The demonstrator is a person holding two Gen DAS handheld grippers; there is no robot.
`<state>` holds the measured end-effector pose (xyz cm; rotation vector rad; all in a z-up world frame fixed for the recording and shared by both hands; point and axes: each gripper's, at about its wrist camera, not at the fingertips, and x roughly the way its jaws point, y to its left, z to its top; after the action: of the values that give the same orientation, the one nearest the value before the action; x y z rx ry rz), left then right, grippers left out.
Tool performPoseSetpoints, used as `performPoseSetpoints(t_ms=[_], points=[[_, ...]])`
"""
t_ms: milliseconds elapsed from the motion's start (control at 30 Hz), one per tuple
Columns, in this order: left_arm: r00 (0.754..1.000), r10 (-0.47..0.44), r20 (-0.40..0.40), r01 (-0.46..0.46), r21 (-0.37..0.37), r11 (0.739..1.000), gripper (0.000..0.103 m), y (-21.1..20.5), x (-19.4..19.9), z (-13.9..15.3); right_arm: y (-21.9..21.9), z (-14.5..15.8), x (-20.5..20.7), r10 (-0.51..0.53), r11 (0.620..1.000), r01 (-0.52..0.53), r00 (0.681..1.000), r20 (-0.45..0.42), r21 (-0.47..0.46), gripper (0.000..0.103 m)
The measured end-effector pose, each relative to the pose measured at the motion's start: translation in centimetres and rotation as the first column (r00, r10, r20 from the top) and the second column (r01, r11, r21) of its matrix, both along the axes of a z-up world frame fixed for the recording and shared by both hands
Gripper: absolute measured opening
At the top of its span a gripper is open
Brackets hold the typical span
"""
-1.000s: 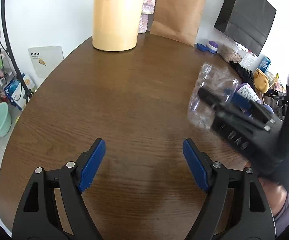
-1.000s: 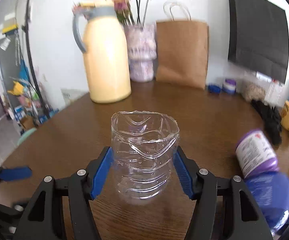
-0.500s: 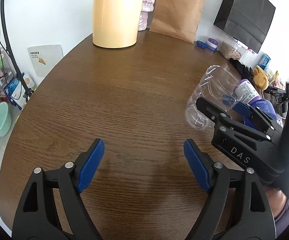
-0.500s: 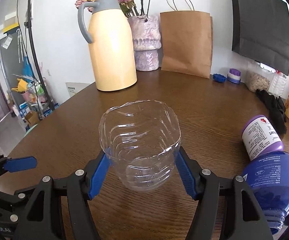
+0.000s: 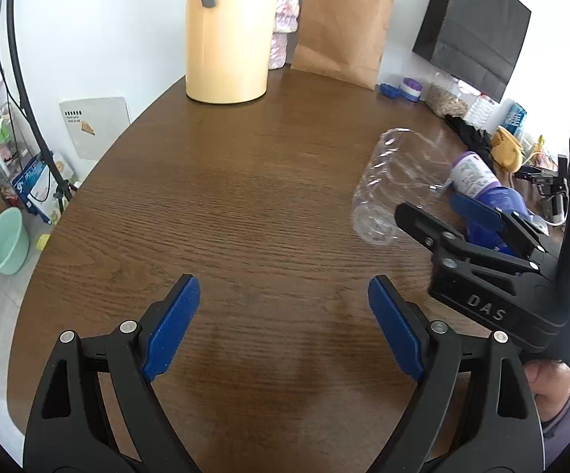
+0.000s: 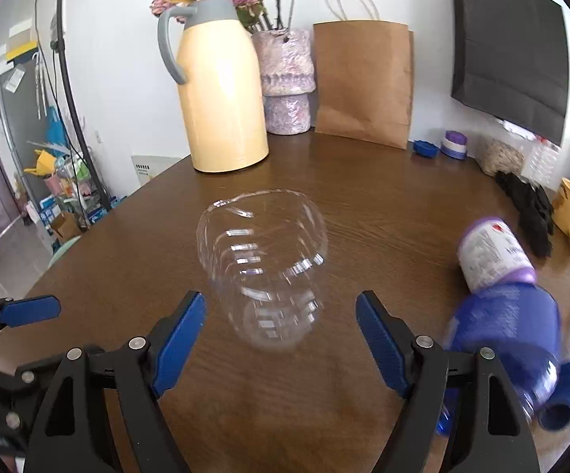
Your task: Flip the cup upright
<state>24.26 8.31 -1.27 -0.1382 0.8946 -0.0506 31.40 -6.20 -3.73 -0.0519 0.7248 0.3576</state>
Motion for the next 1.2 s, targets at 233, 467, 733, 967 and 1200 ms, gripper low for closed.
performPoseSetpoints(t_ms=[233,467,733,967,1200], points=[[0.999,0.018,0.043,-0.020,0.032,0.999,0.091,-1.9,-4.5,1.6,-3.2,1.9,-5.5,0.039,0.998,-0.037,0.999,-0.024,0.050,0.082],[0.995,-0.039,0.088,0.038,0.017,0.999,0.094,-5.6,-8.7,2.0,-8.3,3.5,-12.9,0.064,0.995,-0.064,0.998,0.003,0.070,0.082],[0.974,-0.108,0.197,0.090,0.100,0.991,0.096,-9.7,-15.1,3.2,-13.8,2.6,-20.6,-0.048,0.999,0.048,0.999,-0.017,0.024,0.082],[0.955,-0.157,0.252,0.112,0.183,0.977,0.103,-12.6,-20.2,3.8,-16.7,3.0,-27.1,-0.109,0.993,0.109,0.994,-0.009,0.037,0.082],[0.946,-0.154,0.285,0.118,0.138,0.983,0.103,-12.1,-24.4,4.6,-18.4,4.4,-30.4,-0.178,0.983,0.178,0.984,0.000,0.054,0.082]])
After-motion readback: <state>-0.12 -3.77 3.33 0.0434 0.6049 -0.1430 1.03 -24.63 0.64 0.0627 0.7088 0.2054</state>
